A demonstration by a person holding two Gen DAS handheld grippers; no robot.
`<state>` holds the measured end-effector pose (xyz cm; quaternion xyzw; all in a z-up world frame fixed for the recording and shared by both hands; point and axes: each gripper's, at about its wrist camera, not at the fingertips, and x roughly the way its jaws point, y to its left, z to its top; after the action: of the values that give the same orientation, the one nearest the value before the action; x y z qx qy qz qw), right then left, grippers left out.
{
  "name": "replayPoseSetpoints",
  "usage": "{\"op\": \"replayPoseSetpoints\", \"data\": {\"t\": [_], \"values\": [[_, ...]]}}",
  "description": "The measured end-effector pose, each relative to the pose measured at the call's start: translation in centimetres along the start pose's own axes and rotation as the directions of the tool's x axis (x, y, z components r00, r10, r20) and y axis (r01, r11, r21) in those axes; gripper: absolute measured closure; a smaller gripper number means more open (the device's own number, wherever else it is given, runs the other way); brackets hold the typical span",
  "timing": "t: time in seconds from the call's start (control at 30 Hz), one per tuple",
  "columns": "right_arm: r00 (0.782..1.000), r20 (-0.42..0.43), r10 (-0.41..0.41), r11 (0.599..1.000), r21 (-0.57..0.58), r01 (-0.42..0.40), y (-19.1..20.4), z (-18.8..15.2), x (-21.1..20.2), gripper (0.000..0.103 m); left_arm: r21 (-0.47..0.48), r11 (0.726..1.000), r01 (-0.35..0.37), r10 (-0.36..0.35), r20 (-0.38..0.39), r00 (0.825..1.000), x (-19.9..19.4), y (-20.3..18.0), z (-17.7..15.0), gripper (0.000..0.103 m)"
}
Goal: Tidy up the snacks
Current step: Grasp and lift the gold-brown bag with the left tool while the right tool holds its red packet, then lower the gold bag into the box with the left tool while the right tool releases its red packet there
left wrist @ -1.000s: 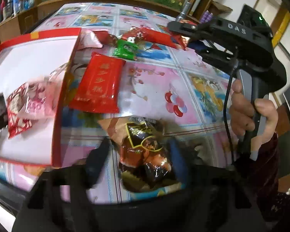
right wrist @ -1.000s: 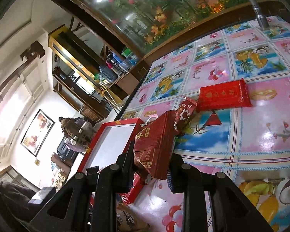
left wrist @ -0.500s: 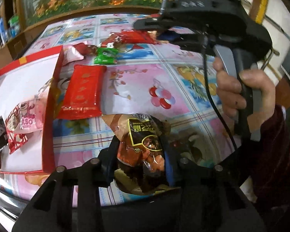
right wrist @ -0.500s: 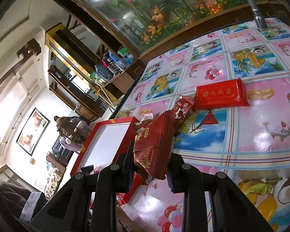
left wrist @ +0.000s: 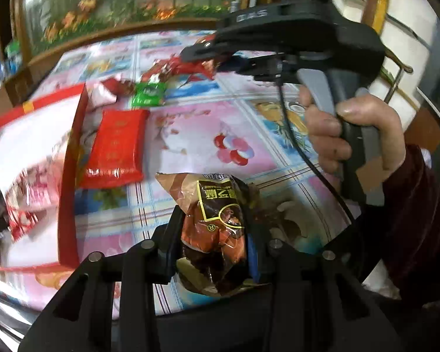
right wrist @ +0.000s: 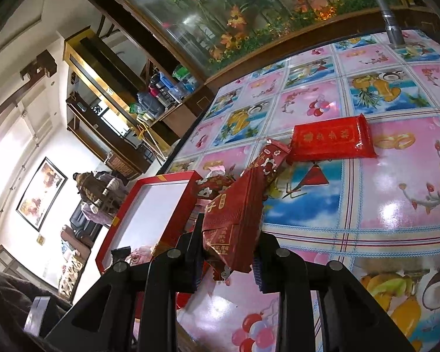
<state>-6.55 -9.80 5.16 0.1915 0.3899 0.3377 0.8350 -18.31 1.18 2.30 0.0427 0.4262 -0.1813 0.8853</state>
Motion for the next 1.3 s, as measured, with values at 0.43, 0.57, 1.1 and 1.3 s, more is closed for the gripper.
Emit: {"op": "replayPoseSetpoints", "data": {"t": [0.43,0.57,1.1,1.3], "values": [[1.0,-0.016,0.003,0.996,-0.084,-0.005,1.9,-0.4,1.4,0.075,-0.188,0.982,-0.009,0.031,0.114,0.993,-4.2,6.7,1.1,0.069],[0.998,-0.038,0.048,0.995,-0.084,-0.051,3.2,-0.5,2.9,0.075,-0.26,0.962,-0.084,0.124,0.14,0.982,-5.9,10.4,1.1,0.069],[0.963,-0.231,0.136,0.938,-0.283,-0.2,16.3,-5.2,13.0,0.075,-0.417,0.866,-0.276,0.337,0.08,0.938,-6.9,19.8,-0.7,0.069],[0.948,-0.291,0.131,0.921,-0.317,-0.225,18.2,-6.6,14.7,0.075,-0.451,0.838,-0.308,0.368,0.049,0.928,-6.8,21.8,-1.8,0.069]]}}
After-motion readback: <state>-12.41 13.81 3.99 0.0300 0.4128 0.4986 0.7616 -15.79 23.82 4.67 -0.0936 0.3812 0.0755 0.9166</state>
